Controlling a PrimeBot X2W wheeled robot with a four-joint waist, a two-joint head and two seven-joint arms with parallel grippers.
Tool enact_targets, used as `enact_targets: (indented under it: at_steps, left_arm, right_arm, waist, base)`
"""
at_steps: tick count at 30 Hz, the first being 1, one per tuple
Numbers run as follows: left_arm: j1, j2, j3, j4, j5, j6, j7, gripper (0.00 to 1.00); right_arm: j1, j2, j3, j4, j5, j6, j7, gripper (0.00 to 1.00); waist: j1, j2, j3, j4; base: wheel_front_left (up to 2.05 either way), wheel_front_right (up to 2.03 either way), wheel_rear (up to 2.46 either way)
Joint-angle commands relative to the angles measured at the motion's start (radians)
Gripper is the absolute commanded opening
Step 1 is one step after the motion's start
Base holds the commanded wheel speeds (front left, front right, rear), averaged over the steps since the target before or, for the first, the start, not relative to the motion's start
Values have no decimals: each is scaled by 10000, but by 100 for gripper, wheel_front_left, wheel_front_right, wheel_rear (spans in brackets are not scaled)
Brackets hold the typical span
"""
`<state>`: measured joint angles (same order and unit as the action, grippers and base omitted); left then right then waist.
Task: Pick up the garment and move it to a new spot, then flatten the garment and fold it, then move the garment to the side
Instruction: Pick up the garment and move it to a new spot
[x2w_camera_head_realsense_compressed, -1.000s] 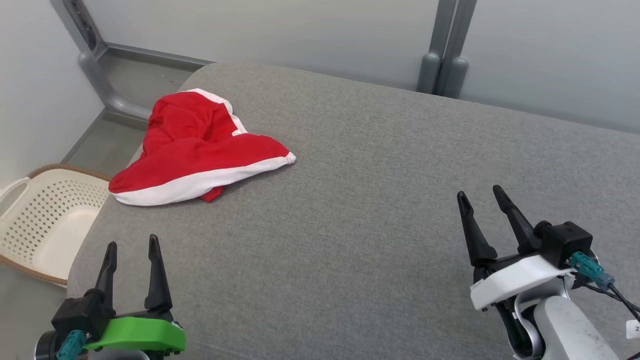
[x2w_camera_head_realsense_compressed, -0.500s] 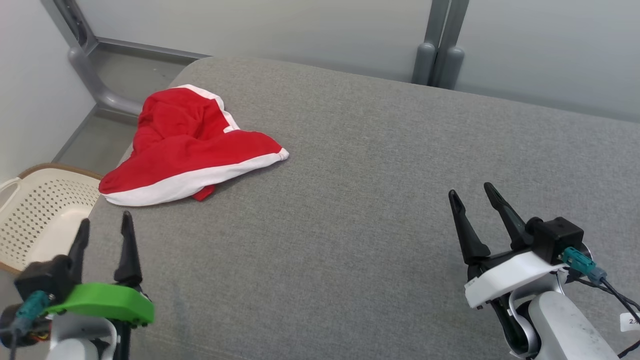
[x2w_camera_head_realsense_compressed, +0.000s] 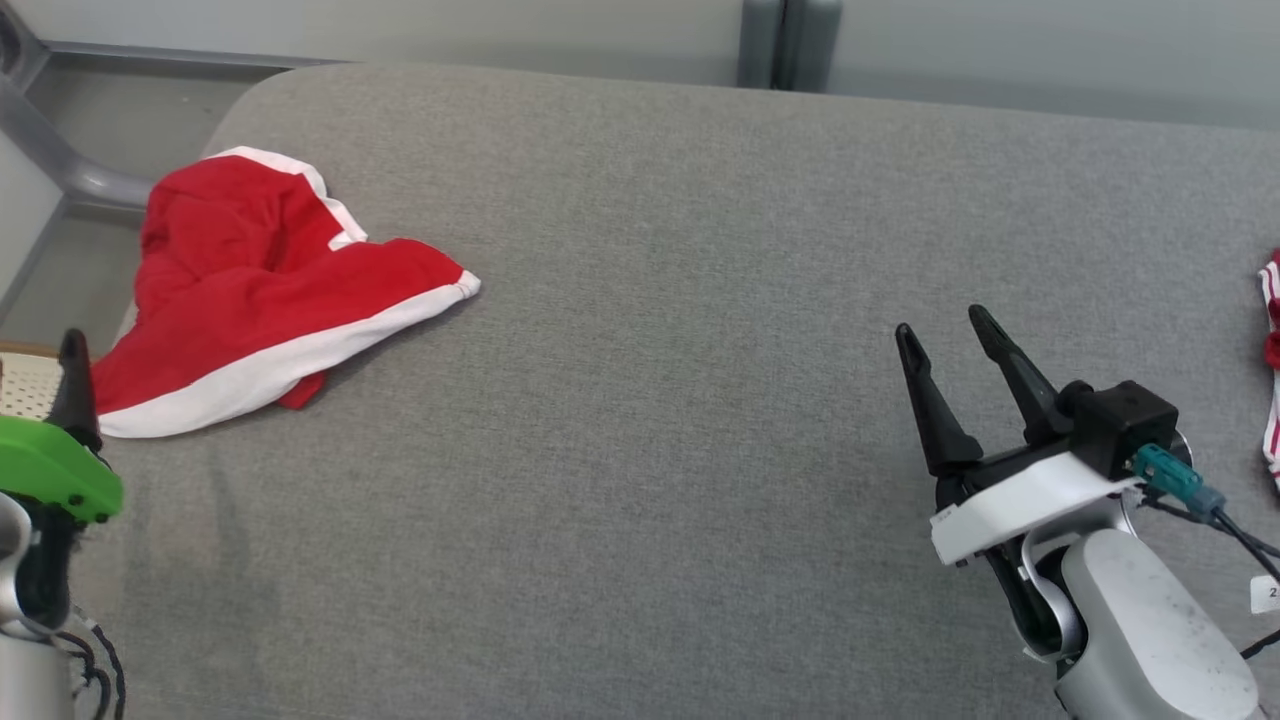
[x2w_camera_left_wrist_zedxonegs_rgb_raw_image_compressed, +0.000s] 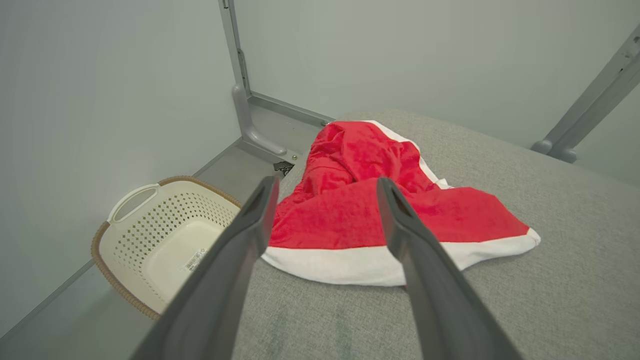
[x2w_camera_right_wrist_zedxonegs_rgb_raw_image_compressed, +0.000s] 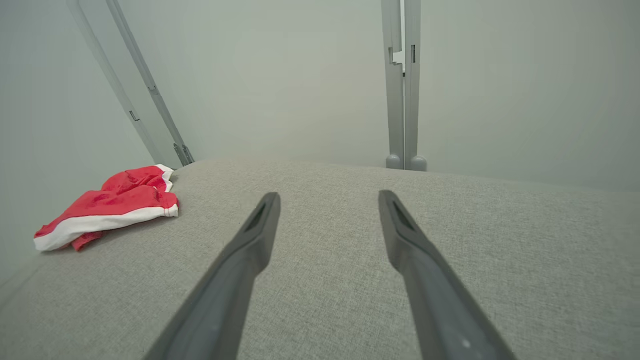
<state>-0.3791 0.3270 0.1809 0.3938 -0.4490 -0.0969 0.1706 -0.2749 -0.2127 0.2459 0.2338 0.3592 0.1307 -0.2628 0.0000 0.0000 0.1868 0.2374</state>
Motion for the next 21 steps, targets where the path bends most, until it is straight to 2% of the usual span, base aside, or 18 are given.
enact_targets:
  at_steps: [1, 6, 12, 16, 21]
  left_arm:
    - [-414, 148, 46, 280, -189, -66, 143, 100]
    - [-1463, 571, 312, 1766, -939, -174, 716, 100]
    - [-2265, 944, 166, 3440, -1516, -301, 1230, 100]
    - [-2443, 915, -209, 4584, -1827, -338, 2060, 100]
    - [-2311, 792, -825, 4991, -2328, -356, 2612, 100]
  right_arm:
    - [-187, -96, -26, -62, 19, 1, -24, 100]
    - [-545, -174, -2, -220, -46, 1, -24, 100]
    - [-942, -252, -74, -400, -51, 1, -25, 100]
    - [-1051, -237, -143, -473, -3, 1, -24, 100]
    - [-1059, -167, -184, -470, -16, 0, -24, 100]
  waist:
    - [0, 0, 672, -619]
    - [0, 0, 1380, -1092]
    - [0, 0, 2133, -1528]
    - [0, 0, 2288, -1697]
    - [0, 0, 2241, -1769]
  base:
    - [0, 0, 0]
    - [0, 0, 0]
    - [0, 0, 0]
    - [0, 0, 0]
    - [0, 0, 0]
